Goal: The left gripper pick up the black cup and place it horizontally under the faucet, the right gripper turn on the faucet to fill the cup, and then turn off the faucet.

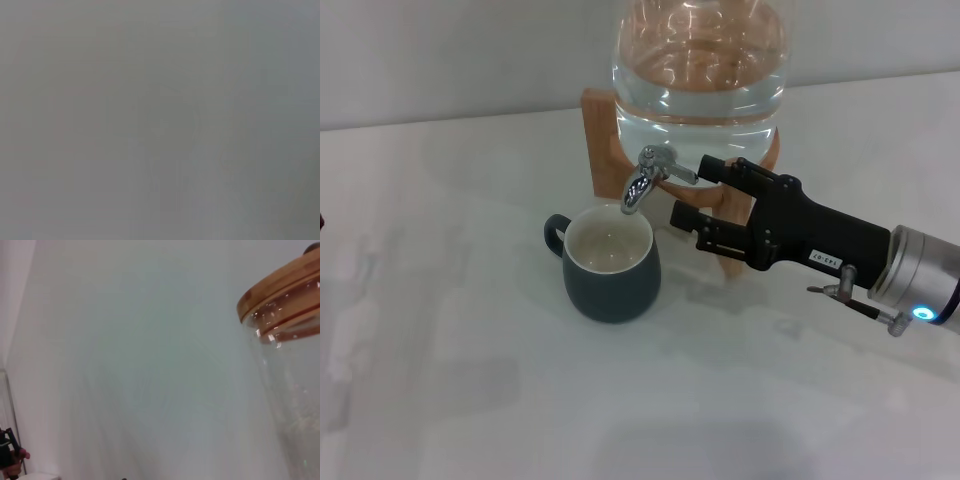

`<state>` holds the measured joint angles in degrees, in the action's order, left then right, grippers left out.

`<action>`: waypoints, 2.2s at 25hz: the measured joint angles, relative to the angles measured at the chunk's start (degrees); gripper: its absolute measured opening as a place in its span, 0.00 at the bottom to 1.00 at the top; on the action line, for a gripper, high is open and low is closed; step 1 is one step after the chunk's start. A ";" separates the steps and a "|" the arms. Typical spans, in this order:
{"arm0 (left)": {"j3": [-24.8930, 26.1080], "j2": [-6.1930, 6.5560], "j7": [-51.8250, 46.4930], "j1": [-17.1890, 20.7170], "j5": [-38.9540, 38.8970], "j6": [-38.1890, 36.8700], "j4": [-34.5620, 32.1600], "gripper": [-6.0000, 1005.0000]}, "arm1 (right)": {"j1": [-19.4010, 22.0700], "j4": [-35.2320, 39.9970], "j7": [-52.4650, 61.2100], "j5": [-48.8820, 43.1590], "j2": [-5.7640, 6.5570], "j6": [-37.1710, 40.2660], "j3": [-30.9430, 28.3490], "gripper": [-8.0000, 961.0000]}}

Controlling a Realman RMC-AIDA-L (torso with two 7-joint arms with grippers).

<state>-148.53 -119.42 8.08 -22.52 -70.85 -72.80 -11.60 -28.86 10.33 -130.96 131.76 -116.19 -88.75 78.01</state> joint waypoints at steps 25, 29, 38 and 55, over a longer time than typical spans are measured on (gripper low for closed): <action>0.00 -0.02 0.00 -1.02 0.47 0.91 0.01 0.89 | -0.58 2.38 4.95 0.18 0.00 -0.31 3.07 0.87; 0.00 -0.02 0.00 -1.22 0.50 0.91 0.00 0.89 | -0.56 2.42 5.65 0.10 0.00 -0.45 3.12 0.87; 0.00 -0.02 0.00 -1.31 0.64 0.91 0.00 0.89 | -0.46 3.17 6.87 0.40 0.00 -0.55 4.96 0.87; 0.00 -0.06 0.00 -1.07 1.24 0.90 0.00 0.89 | 0.60 5.95 7.52 0.69 -0.01 -0.77 6.02 0.87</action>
<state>-148.53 -119.49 8.08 -23.59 -69.61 -71.90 -11.60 -28.26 16.28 -123.45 132.45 -116.20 -89.51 84.03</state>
